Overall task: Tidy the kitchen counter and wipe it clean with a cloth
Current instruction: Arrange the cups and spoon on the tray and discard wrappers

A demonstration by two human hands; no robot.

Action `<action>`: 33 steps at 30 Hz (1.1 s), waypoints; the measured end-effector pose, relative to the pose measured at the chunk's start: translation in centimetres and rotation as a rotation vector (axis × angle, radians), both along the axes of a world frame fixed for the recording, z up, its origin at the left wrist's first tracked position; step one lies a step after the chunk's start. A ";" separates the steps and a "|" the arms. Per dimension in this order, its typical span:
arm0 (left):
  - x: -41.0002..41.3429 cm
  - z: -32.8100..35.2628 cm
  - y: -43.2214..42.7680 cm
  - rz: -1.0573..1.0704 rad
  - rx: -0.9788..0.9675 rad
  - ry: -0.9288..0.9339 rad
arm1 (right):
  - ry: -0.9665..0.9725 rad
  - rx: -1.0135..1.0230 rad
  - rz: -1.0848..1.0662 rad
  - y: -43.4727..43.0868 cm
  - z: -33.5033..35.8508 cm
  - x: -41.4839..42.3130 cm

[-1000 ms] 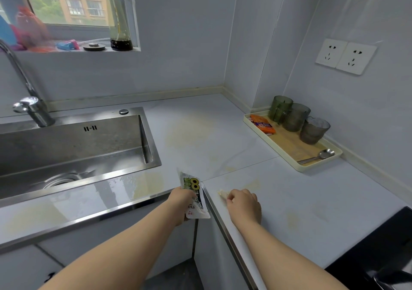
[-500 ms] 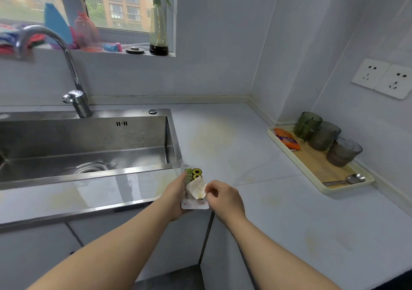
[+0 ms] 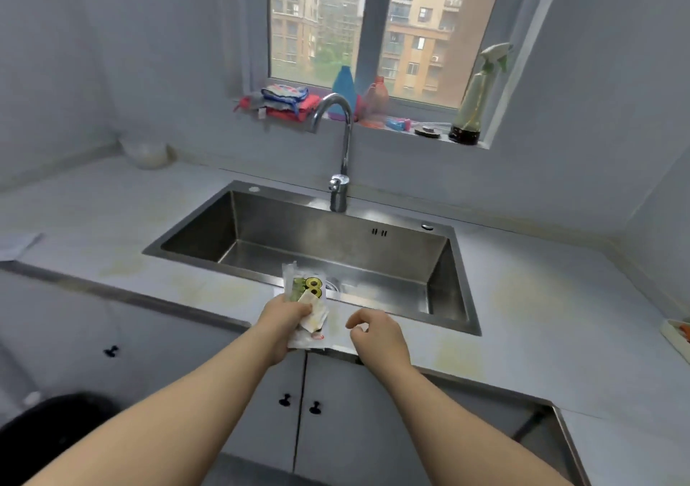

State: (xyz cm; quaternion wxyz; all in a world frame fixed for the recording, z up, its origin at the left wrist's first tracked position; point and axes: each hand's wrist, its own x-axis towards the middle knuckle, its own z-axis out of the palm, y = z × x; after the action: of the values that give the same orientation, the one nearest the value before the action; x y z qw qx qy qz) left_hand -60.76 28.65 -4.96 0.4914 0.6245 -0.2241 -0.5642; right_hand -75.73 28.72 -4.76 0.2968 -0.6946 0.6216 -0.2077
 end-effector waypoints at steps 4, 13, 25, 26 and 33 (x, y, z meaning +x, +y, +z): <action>11.1 -0.2 2.2 0.198 0.027 -0.069 | -0.035 0.024 0.160 0.5 0.3 11.0; 31.7 -0.6 7.9 0.442 0.090 -0.180 | -0.108 0.090 0.353 2.7 -0.9 31.9; 47.6 -3.2 8.4 0.662 0.163 -0.079 | -0.036 0.125 0.517 -0.9 -3.1 48.9; 49.2 -3.6 7.8 0.679 0.169 -0.075 | -0.023 0.110 0.540 -1.9 -3.3 50.6; 56.2 -4.7 4.2 0.729 0.209 -0.039 | 0.216 -0.107 0.672 -7.6 -4.5 59.2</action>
State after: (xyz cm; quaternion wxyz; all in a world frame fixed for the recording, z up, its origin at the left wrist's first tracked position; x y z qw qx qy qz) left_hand -4.60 32.88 -9.71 0.5891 0.7207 0.0620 -0.3601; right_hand -16.55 21.10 -9.31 0.2442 -0.8927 0.3747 -0.0561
